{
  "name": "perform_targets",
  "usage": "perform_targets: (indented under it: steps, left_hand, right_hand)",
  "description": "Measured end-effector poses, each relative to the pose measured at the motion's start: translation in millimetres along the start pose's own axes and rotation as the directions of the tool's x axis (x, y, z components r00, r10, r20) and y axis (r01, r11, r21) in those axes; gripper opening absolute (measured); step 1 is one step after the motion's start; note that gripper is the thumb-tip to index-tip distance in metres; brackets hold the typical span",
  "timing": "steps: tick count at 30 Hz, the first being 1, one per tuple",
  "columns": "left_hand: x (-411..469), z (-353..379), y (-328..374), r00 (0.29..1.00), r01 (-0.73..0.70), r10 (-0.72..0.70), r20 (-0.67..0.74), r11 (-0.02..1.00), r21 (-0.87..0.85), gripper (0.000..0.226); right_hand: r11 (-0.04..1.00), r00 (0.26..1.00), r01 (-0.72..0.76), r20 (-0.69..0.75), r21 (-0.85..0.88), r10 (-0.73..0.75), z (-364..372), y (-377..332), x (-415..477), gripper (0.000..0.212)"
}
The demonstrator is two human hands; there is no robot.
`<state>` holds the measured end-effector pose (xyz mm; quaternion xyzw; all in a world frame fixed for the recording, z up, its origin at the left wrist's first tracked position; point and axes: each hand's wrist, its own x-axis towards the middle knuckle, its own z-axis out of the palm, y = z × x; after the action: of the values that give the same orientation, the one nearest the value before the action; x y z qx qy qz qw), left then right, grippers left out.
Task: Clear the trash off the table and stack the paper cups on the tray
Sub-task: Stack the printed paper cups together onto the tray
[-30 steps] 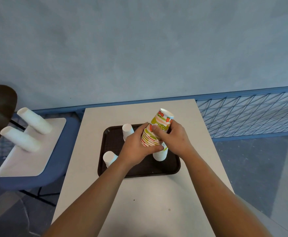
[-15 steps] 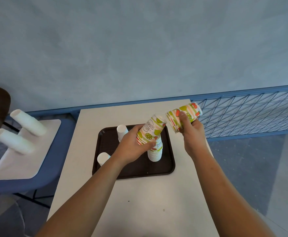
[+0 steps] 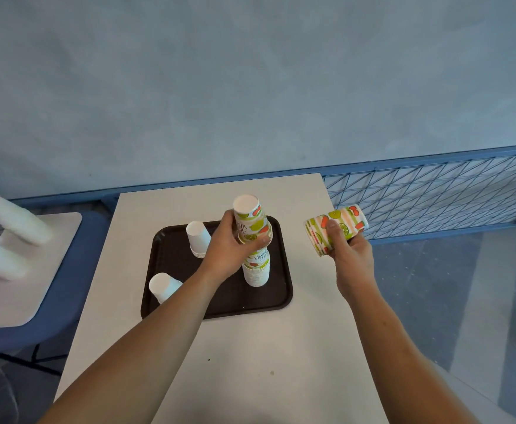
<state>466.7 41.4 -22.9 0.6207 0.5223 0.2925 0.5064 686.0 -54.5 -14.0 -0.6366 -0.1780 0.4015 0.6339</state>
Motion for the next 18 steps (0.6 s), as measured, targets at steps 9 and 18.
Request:
perform_targets:
  steps: [9, 18]
  left_hand:
    - [-6.7, 12.1, -26.3, 0.993, 0.109, -0.117, 0.031, 0.975, 0.193, 0.126]
    - [-33.4, -15.8, -20.7, 0.996, 0.076, -0.064, -0.069, 0.979, 0.19, 0.121]
  right_hand:
    - [0.961, 0.979, 0.173, 0.141, -0.215, -0.145, 31.3, -7.4, 6.4, 0.04]
    - [0.588, 0.845, 0.522, 0.47, -0.618, -0.256, 100.8, 28.9, 13.2, 0.055]
